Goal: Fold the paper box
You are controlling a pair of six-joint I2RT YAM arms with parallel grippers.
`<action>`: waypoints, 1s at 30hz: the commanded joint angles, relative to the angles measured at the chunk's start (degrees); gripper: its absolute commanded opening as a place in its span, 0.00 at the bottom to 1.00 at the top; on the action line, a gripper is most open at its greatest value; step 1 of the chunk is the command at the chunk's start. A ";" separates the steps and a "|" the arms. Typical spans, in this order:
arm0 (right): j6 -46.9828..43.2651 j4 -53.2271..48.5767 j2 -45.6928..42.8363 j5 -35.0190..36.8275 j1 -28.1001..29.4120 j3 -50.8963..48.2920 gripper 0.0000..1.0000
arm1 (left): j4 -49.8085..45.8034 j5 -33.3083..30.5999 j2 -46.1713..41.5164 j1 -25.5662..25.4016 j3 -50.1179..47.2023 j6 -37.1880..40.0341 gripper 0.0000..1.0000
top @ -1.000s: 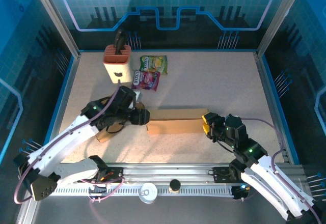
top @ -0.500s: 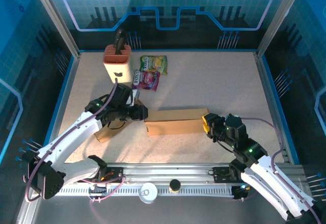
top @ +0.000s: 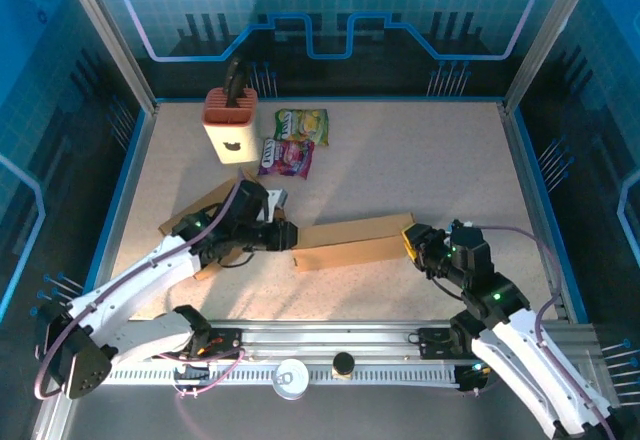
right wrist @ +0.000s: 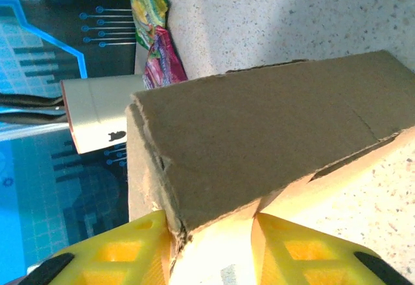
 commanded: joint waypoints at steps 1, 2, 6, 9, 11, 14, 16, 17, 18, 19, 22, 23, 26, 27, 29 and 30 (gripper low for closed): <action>-8.90 -2.55 -1.39 -8.48 -1.53 -2.76 0.35 | 4.65 -5.29 -1.33 -5.77 -3.83 0.17 0.28; -9.96 -1.62 -2.02 -9.90 -1.97 -3.27 0.35 | 5.85 -7.23 -2.01 -7.66 -4.78 0.20 0.28; -13.33 -2.68 -5.27 -13.88 -2.39 -5.02 0.30 | 11.78 -13.80 -4.71 -15.01 -9.22 -0.21 0.27; -14.24 -7.76 -9.40 -14.39 -2.39 -5.50 0.30 | 15.54 -16.12 -4.61 -19.05 -11.49 -0.98 0.27; -13.57 -10.31 -12.94 -13.90 -2.33 -6.03 0.34 | 17.20 -17.55 -3.47 -21.18 -12.00 -1.66 0.27; -12.50 -13.94 -17.09 -12.11 -2.41 -6.30 0.37 | 19.09 -19.35 -0.74 -23.45 -11.76 -2.31 0.27; -11.56 -13.89 -17.81 -11.92 -2.58 -7.24 0.38 | 20.51 -20.71 0.90 -24.84 -11.65 -2.73 0.27; -10.94 -12.39 -17.45 -12.38 -2.74 -8.21 0.38 | 21.01 -20.89 1.93 -25.07 -11.58 -3.14 0.27; -10.17 -10.23 -16.64 -12.92 -3.17 -9.28 0.38 | 21.07 -21.27 3.11 -25.08 -11.29 -3.65 0.27; -9.56 -8.21 -15.50 -13.50 -3.62 -10.26 0.38 | 20.91 -21.84 4.33 -25.08 -11.02 -3.95 0.27; -8.43 -1.41 -8.95 -15.82 -5.38 -12.51 0.38 | 21.95 -22.96 7.06 -24.91 -11.02 -4.79 0.29; -8.93 0.36 -6.26 -16.62 -5.87 -12.58 0.40 | 22.41 -23.02 7.57 -24.70 -11.14 -5.38 0.31; -11.35 -0.65 -0.28 -16.19 -6.33 -10.33 0.53 | 23.70 -22.00 8.03 -23.88 -11.54 -6.64 0.37; -11.93 -1.14 1.28 -16.18 -6.47 -9.61 0.57 | 23.63 -21.62 7.98 -23.60 -11.49 -6.96 0.38; -12.28 -2.33 2.90 -16.17 -6.80 -8.69 0.63 | 23.06 -21.23 7.73 -23.16 -11.34 -7.54 0.39; -12.50 -3.22 3.29 -15.87 -6.82 -8.26 0.66 | 22.66 -21.31 7.27 -23.02 -11.40 -7.83 0.39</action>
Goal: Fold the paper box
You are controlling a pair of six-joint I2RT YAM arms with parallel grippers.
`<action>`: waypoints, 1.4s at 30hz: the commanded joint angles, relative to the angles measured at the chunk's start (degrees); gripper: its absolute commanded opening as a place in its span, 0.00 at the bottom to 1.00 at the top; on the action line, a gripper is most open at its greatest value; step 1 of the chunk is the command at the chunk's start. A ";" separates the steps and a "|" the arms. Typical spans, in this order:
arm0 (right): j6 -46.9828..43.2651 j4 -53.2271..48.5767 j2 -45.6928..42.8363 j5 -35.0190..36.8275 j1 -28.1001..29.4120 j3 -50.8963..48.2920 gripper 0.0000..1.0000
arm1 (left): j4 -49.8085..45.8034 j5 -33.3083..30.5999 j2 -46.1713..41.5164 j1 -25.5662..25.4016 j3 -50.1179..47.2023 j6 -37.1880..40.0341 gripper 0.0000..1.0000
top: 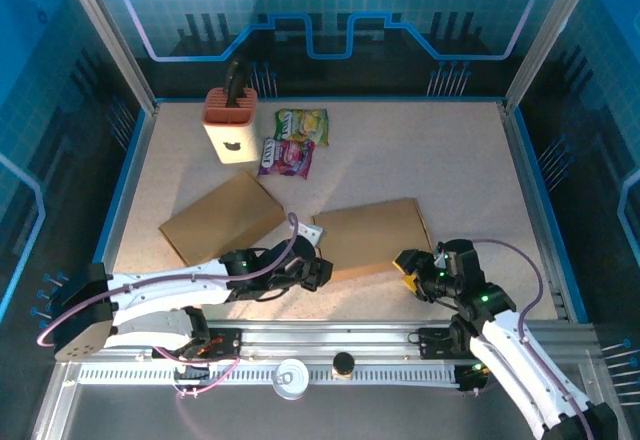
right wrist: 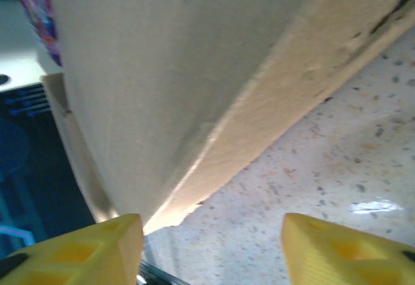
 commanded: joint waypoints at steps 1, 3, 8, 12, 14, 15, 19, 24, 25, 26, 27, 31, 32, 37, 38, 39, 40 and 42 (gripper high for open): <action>-1.53 -1.03 0.73 -0.60 -0.94 3.09 0.69 | 0.64 -0.56 -1.01 0.81 -0.48 -2.17 0.39; -1.71 -2.42 -0.66 0.43 -1.00 3.59 0.72 | -0.31 0.01 -2.19 1.72 -0.65 -2.97 0.41; -2.02 -3.33 -5.17 1.43 -1.38 4.17 0.70 | -2.45 3.46 -5.50 5.47 -0.66 -4.46 0.45; -6.14 -3.89 -2.98 0.43 -3.28 6.53 0.71 | -7.17 6.69 -9.50 10.45 0.54 -4.88 0.57; -11.62 -4.85 0.27 0.44 -4.92 10.13 0.75 | -9.78 8.53 -12.11 14.13 0.86 -4.65 0.98; -15.29 -5.66 1.79 1.04 -5.60 12.91 0.99 | -10.72 9.34 -13.86 16.15 0.61 -4.21 0.99; -26.00 -9.77 1.45 11.05 -6.42 19.77 1.00 | -13.64 7.91 -21.48 22.46 -0.55 -1.62 0.99; -32.89 -12.69 -1.14 31.30 -6.46 22.41 1.00 | -17.05 -3.32 -29.71 27.24 -3.08 2.95 0.99; -34.29 -12.85 -0.42 36.70 -6.44 22.39 1.00 | -18.87 -8.01 -31.15 28.04 -3.22 2.23 0.99; -36.07 -12.19 0.20 40.89 -6.55 21.88 1.00 | -20.87 -12.93 -32.25 28.93 -3.29 0.78 0.99; -38.50 -10.90 0.47 43.62 -6.56 21.24 1.00 | -22.06 -16.74 -33.01 29.74 -3.23 -0.09 0.99; -49.24 2.34 -0.13 46.33 -7.21 15.33 1.00 | -23.29 -28.24 -33.60 32.73 -4.43 -1.62 0.99; -52.17 7.98 -0.53 46.52 -7.16 12.51 1.00 | -23.21 -29.19 -32.69 33.83 -4.51 -0.99 0.99; -63.87 31.09 3.24 48.83 -7.25 2.09 1.00 | -19.80 -30.91 -25.79 39.46 -4.69 3.73 0.99; -65.69 37.07 4.95 48.33 -7.21 -0.28 1.00 | -18.22 -30.91 -24.43 40.37 -4.94 5.21 0.99; -66.98 43.10 7.21 47.92 -7.25 -2.04 1.00 | -16.99 -31.08 -23.51 40.99 -5.25 6.35 0.99; -67.73 47.57 10.04 47.79 -7.38 -3.27 1.00 | -15.22 -31.02 -22.80 41.61 -5.80 7.74 0.99; -69.51 54.90 17.10 45.89 -8.08 -3.89 1.00 | -9.60 -30.78 -22.01 42.36 -7.85 11.78 0.99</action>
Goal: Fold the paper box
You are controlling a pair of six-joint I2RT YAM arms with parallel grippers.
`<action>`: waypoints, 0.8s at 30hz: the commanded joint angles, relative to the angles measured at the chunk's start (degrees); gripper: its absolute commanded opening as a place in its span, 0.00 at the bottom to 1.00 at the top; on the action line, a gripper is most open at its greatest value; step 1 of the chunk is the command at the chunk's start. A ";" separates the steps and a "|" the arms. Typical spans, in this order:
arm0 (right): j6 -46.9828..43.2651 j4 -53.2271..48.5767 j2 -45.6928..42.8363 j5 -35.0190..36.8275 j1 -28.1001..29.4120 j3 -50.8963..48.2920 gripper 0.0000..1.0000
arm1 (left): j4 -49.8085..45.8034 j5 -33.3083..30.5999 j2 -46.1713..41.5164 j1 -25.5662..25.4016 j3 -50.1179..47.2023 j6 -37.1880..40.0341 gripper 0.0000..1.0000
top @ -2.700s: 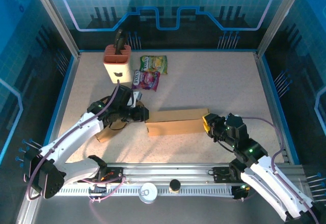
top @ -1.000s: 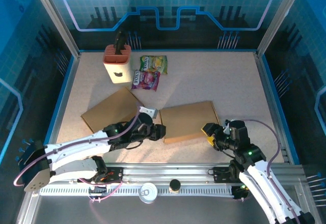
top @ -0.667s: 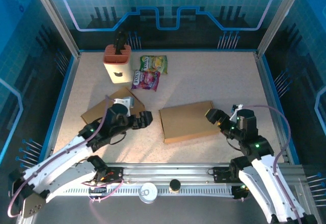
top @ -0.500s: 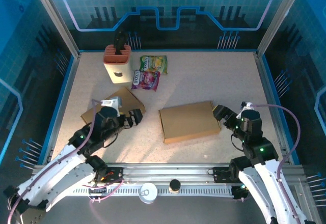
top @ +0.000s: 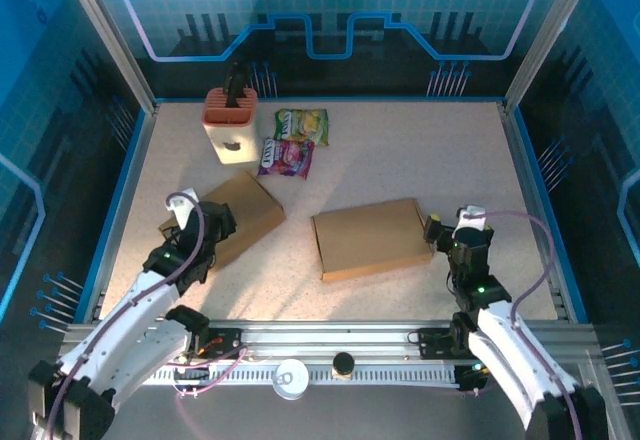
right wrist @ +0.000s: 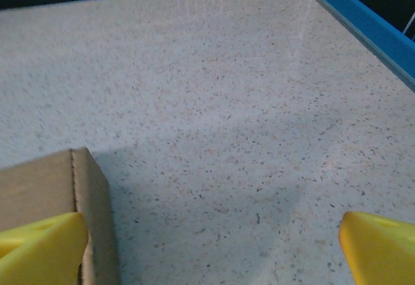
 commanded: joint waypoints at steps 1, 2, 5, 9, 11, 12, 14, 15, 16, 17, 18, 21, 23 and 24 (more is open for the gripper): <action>-7.55 25.31 10.03 -1.15 -1.51 -1.33 1.00 | 11.01 -2.25 0.68 1.58 -3.96 9.34 0.99; -8.16 31.94 15.15 -2.43 -1.97 -1.88 1.00 | 14.22 -1.27 0.44 2.12 -4.95 11.72 0.99; -8.83 45.63 27.87 -5.84 -2.14 -0.51 1.00 | 21.65 -0.08 0.05 4.00 -7.34 16.40 0.99; -13.57 49.86 35.98 -6.93 -2.79 3.54 1.00 | 35.94 5.09 1.51 7.87 -12.90 22.19 0.99; -13.15 58.09 43.14 -10.36 -4.77 3.12 1.00 | 43.18 11.03 3.35 10.73 -15.86 23.11 0.99; -13.04 64.64 47.98 -11.78 -5.57 2.55 1.00 | 45.55 12.77 4.51 11.63 -16.50 23.99 0.99; -13.61 65.41 51.31 -14.85 -5.98 3.46 1.00 | 49.66 14.80 8.11 12.76 -16.83 26.50 0.99; -13.30 61.22 49.56 -15.13 -6.05 4.24 1.00 | 51.67 16.36 10.17 13.50 -16.81 27.12 0.99; -13.10 60.63 49.52 -14.78 -6.11 4.74 1.00 | 53.66 17.78 12.18 14.17 -16.87 27.54 0.99; -13.18 62.46 50.46 -13.98 -6.18 4.59 1.00 | 56.98 19.20 14.56 14.86 -17.30 28.08 0.99; -13.00 64.54 51.30 -13.19 -6.23 4.09 1.00 | 57.81 19.90 16.34 15.08 -16.64 28.71 0.99; -12.57 63.38 50.87 -12.99 -6.31 4.36 1.00 | 60.79 21.21 20.77 15.52 -14.92 30.20 0.99; -12.49 62.34 50.61 -12.70 -6.33 4.80 1.00 | 64.30 21.46 23.29 15.53 -14.65 30.65 0.99; -12.38 61.93 50.52 -12.66 -6.36 4.92 1.00 | 66.87 21.48 24.68 15.53 -14.70 31.00 0.99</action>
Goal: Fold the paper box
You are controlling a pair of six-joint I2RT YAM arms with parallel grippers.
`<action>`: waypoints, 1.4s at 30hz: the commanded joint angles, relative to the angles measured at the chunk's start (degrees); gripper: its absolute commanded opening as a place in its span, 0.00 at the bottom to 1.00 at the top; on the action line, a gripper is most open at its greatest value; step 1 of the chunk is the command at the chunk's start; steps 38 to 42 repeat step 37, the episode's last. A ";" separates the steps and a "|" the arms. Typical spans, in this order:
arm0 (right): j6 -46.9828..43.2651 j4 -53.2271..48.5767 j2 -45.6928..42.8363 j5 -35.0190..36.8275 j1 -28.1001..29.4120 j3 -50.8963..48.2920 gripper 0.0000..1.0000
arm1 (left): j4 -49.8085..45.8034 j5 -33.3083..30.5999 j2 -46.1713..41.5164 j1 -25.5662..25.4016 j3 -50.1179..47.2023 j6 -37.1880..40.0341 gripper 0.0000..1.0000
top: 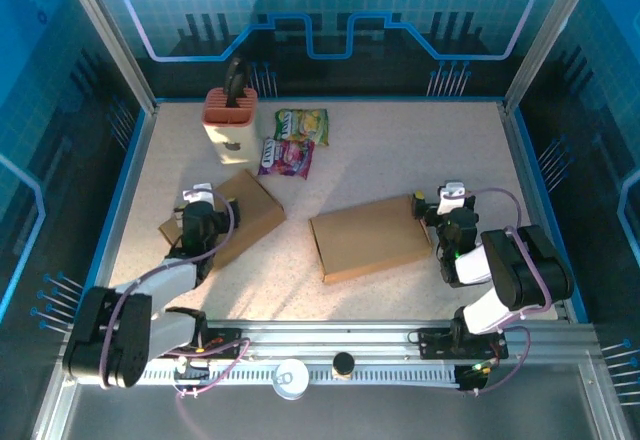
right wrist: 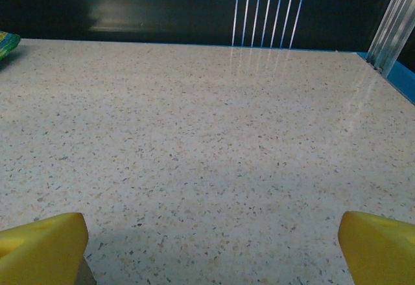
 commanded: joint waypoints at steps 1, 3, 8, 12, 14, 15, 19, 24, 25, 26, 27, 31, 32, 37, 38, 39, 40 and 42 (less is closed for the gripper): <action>-0.46 2.39 0.15 0.05 -0.85 1.27 1.00 | 11.73 2.88 3.61 0.74 1.52 3.12 0.99; -0.22 2.05 0.00 0.05 -1.01 1.42 1.00 | 16.25 2.59 6.42 0.75 1.66 3.78 0.99; 0.02 0.79 -0.25 0.13 -1.22 1.82 1.00 | 21.04 3.76 10.10 0.75 2.01 3.27 0.99; 0.11 -0.69 -0.44 0.46 -1.18 2.48 1.00 | 49.67 5.34 26.37 0.89 -3.39 4.65 0.99; 0.13 -1.07 -0.54 0.46 -1.22 2.66 1.00 | 37.07 6.22 21.15 0.05 -1.19 4.25 0.99; 0.09 -1.29 -0.53 0.49 -1.19 2.78 1.00 | 36.26 6.59 21.28 0.21 -0.30 4.47 0.99; 0.28 -3.54 -0.86 0.84 -1.21 3.79 1.00 | 27.78 6.21 21.98 2.36 4.56 1.42 0.99; 0.30 -7.62 -1.22 1.19 -1.21 5.68 1.00 | 25.84 8.29 21.87 4.09 5.57 0.30 0.99; 0.32 -8.27 -1.25 1.27 -1.21 6.01 1.00 | 26.13 8.26 21.96 4.09 5.46 0.41 0.99; 0.38 -8.75 -1.27 1.32 -1.15 6.35 1.00 | 25.91 8.25 21.88 4.09 5.58 0.33 0.99; 0.34 -8.70 -1.27 1.33 -1.11 6.34 1.00 | 26.09 8.22 21.98 4.09 5.48 0.42 0.99; 0.37 -9.29 -1.23 1.33 -1.12 6.66 1.00 | 26.10 8.24 21.88 4.09 5.51 0.41 0.99; 0.20 -10.32 -1.23 1.05 -1.12 7.12 1.00 | 26.13 8.22 21.86 4.09 5.47 0.42 0.99; -0.60 -10.15 -1.19 0.88 -0.59 7.00 1.00 | 26.13 8.26 21.94 4.09 5.52 0.39 0.99; -0.60 -10.15 -1.19 0.88 -0.59 7.00 1.00 | 26.13 8.26 21.94 4.09 5.52 0.39 0.99; -0.60 -10.15 -1.19 0.88 -0.59 7.00 1.00 | 26.13 8.26 21.94 4.09 5.52 0.39 0.99; -0.60 -10.15 -1.19 0.88 -0.59 7.00 1.00 | 26.13 8.26 21.94 4.09 5.52 0.39 0.99; -0.60 -10.15 -1.19 0.88 -0.59 7.00 1.00 | 26.13 8.26 21.94 4.09 5.52 0.39 0.99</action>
